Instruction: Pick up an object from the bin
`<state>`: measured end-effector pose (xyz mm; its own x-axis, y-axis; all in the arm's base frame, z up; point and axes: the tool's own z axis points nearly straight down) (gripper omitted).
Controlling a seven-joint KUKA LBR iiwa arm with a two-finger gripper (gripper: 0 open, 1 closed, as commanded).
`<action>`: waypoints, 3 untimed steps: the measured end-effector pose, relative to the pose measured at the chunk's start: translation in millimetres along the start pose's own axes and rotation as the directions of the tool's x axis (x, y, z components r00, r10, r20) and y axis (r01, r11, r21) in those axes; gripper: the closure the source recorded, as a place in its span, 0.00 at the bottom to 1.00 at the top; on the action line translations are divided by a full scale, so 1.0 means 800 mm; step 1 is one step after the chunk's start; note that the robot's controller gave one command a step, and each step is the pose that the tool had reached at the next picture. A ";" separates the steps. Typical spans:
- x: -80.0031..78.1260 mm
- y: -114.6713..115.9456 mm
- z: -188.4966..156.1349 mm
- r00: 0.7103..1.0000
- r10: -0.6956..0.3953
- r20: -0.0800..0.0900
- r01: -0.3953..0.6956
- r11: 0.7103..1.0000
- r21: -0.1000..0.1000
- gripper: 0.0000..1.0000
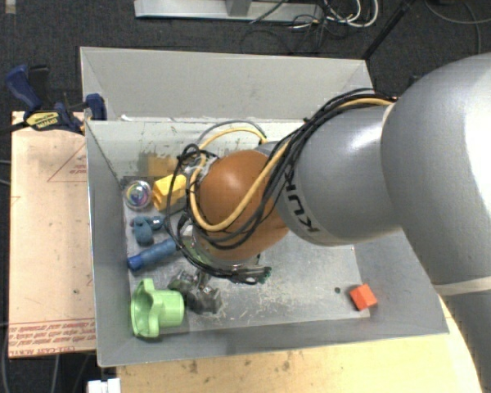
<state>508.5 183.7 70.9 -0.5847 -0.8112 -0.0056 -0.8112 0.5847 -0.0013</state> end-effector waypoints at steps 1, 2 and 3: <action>0.001 0.001 0.001 1.000 0.000 -0.003 0.000 1.000 -0.002 0.00; -0.088 0.020 -0.003 0.953 0.304 -0.002 -0.304 0.953 0.000 0.00; -0.086 0.016 -0.004 0.951 0.310 -0.004 -0.310 0.951 0.001 1.00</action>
Offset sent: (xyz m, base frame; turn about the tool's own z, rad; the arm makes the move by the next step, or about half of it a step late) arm 0.0000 0.0000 0.0000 0.0000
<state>538.3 247.3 74.2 -0.8072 -0.5902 -0.0022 -0.5902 0.8072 -0.0008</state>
